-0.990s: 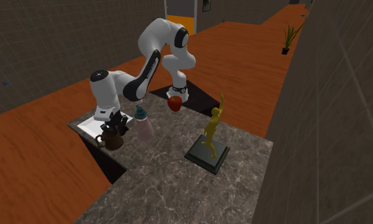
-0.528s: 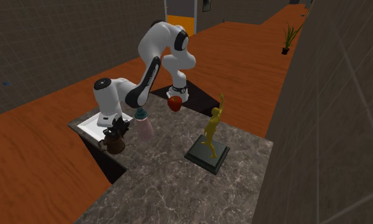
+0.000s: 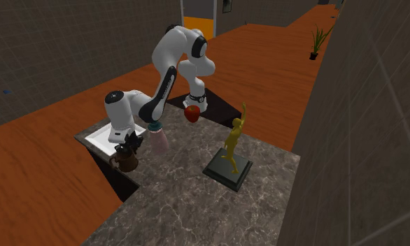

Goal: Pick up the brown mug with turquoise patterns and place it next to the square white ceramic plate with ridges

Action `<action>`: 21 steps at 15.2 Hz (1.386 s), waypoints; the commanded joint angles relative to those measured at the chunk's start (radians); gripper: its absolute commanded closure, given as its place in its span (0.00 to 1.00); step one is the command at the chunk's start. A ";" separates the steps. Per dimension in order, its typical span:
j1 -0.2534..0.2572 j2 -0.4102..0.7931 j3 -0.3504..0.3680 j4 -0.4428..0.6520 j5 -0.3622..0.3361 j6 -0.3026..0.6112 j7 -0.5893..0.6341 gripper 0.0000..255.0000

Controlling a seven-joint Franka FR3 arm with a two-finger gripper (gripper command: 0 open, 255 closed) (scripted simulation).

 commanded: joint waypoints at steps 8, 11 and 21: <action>0.000 0.000 0.000 0.000 0.000 0.000 0.000 0.00; 0.015 -0.038 -0.017 0.014 -0.023 -0.049 0.014 0.00; 0.027 -0.070 -0.029 0.031 -0.043 -0.094 0.027 0.00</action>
